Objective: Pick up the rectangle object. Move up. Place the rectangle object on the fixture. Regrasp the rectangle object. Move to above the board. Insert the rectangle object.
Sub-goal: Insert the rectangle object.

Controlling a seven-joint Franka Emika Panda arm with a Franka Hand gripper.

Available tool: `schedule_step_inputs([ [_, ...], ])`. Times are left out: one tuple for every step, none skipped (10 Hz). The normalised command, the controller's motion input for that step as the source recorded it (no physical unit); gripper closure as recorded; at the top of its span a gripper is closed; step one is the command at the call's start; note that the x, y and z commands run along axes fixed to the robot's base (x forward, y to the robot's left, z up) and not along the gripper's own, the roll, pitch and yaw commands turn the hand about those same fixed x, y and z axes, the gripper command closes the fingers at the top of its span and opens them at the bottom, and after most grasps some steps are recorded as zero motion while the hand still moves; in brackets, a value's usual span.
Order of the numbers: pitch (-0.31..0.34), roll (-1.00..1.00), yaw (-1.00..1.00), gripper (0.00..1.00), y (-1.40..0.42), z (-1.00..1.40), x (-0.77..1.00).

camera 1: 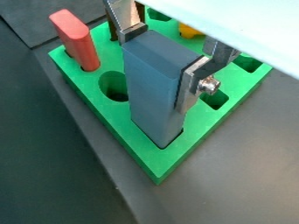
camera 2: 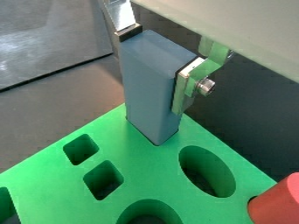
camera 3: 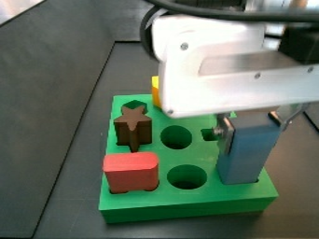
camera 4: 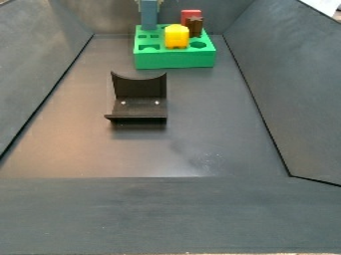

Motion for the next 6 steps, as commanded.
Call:
schedule_step_inputs([
  [-0.007,0.21,0.04,1.00,-0.19,-0.53,0.09],
  [-0.040,0.23,0.07,1.00,-0.11,-0.76,0.14],
  [-0.046,0.19,0.15,1.00,-0.11,-0.83,0.29],
  [-0.019,0.16,0.20,1.00,-0.08,-0.91,0.40],
  [0.000,-0.08,-0.07,1.00,0.05,0.00,0.00],
  [0.000,0.00,0.00,1.00,0.00,0.00,0.00],
])
